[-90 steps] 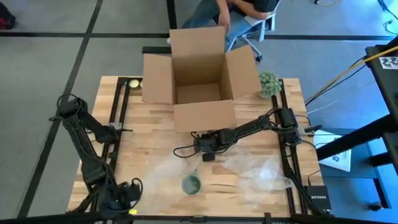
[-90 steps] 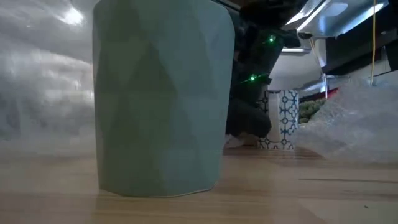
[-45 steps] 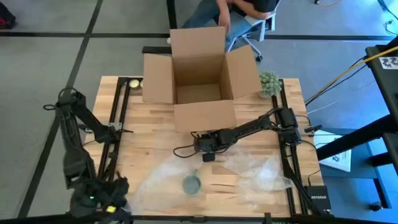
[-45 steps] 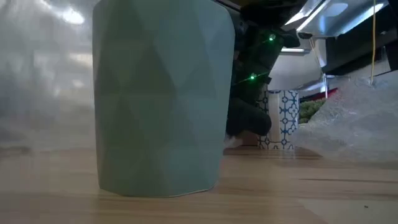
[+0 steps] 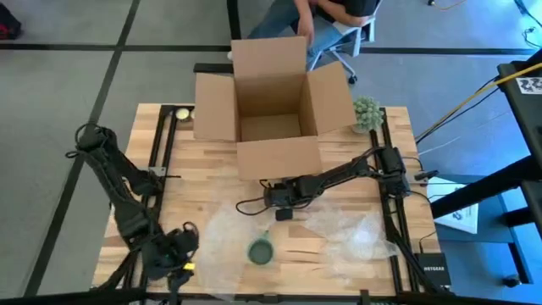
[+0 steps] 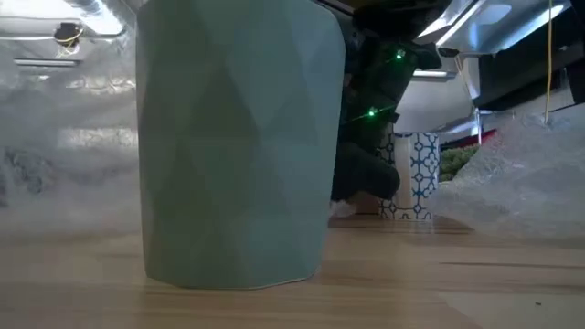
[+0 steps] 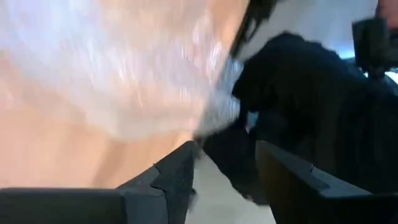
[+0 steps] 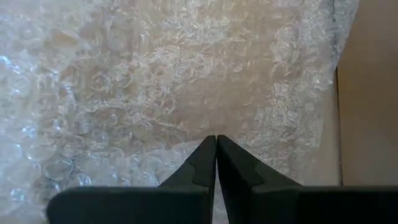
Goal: Wrap mug
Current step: Wrap the green mug with bubble wrap
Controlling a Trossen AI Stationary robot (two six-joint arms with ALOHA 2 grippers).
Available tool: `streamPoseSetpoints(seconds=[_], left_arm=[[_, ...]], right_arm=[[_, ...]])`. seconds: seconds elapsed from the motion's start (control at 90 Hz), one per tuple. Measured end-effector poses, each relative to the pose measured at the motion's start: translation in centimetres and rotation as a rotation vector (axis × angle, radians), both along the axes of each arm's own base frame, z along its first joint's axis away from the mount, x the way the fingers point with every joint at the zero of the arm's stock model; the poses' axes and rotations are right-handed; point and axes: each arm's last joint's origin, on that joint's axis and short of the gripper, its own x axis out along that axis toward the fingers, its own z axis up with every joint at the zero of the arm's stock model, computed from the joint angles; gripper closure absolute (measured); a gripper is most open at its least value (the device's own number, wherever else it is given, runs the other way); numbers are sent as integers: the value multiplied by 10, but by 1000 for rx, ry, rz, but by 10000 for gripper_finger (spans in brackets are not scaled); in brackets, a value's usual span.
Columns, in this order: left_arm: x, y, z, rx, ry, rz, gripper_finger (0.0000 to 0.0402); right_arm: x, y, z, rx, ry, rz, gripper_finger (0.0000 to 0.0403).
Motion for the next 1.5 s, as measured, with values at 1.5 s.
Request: streamPoseSetpoints(seconds=[1.5], left_arm=[[6,207,-169,631,240,700,266]], right_arm=[[40,12,75,177,-296,164,402]])
